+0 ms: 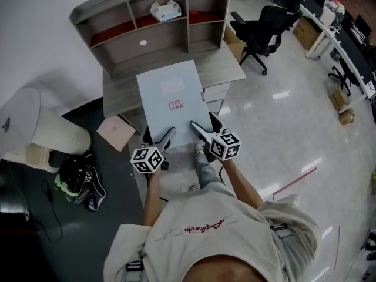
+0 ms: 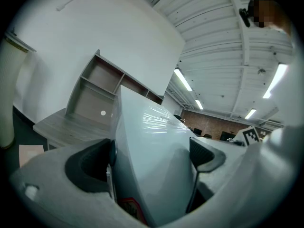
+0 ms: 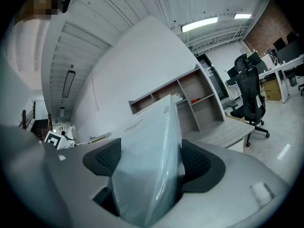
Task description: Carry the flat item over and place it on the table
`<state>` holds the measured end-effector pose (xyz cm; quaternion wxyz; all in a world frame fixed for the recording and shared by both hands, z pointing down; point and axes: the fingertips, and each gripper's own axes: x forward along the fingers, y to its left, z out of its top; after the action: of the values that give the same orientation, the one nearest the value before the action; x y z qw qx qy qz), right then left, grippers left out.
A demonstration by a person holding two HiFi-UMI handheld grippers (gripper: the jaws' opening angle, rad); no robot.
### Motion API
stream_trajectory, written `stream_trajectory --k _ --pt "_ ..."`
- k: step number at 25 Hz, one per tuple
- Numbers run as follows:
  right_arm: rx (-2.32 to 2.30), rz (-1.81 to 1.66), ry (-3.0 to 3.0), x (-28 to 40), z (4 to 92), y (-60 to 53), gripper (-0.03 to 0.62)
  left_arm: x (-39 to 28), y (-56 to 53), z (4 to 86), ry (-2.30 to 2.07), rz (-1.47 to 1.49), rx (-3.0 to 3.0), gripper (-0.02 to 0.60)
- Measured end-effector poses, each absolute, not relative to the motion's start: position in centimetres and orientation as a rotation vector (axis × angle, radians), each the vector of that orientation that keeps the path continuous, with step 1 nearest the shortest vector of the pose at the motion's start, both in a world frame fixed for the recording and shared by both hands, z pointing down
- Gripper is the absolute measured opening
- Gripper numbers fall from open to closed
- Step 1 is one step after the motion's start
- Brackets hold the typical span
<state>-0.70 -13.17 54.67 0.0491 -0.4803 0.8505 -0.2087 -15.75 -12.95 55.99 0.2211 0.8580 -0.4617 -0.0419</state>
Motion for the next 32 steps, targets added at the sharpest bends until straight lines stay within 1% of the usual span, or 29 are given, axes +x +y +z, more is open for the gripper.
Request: stream_trajectory --k 13,32 --pt "-1.436 -0.655 2.598 -0.3 55.2 -21.8 0.405 -15.4 -21.2 56.3 -1.301 -0.109 2.354 0.532" --pt "-1.374 -0.764 2.669 1.7 56.5 -38.3 0.403 -13.3 -36.6 57.8 -1.363 -0.087 2.238 0.532"
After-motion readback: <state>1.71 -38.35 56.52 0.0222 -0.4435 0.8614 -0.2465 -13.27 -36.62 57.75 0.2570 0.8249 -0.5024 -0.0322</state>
